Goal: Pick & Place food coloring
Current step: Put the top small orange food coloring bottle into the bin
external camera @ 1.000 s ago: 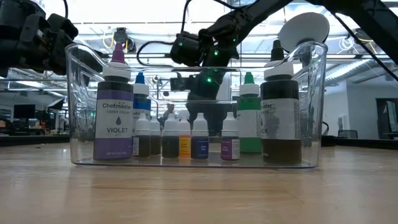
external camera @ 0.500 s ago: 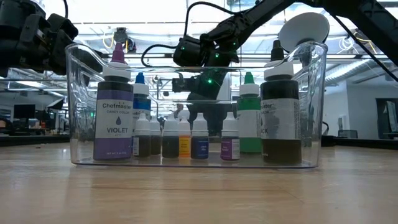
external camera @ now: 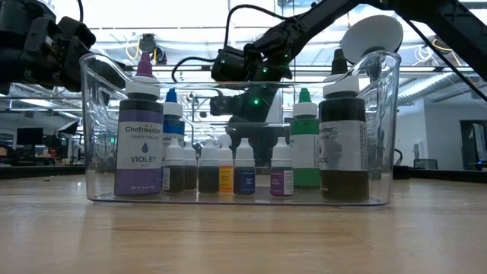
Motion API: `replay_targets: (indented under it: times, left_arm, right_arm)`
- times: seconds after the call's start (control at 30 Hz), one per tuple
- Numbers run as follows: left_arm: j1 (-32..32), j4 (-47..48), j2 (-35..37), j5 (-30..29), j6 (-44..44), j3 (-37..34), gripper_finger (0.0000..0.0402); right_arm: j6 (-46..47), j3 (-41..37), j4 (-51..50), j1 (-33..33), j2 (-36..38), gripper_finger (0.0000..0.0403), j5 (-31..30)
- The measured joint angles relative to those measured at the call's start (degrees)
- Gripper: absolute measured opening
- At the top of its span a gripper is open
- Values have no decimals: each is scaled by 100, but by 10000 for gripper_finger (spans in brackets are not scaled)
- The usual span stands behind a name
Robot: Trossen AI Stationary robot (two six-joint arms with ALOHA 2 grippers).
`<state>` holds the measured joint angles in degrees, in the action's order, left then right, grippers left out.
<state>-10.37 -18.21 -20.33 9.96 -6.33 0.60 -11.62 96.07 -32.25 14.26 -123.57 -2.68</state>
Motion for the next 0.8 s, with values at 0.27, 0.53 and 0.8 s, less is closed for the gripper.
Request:
replay_targets:
  times: [0.27, 0.53, 0.8]
  left_arm:
    - [0, 0, 2, 0, -4, 0, 186]
    - [0, 0, 2, 0, 0, 2, 186]
    - [-1, 0, 2, 0, -3, 2, 187]
  right_arm:
    - [0, 0, -52, 0, 4, 196, 0]
    - [-2, 0, -89, 0, 4, 195, 0]
    - [-17, 0, -43, 0, 4, 157, 0]
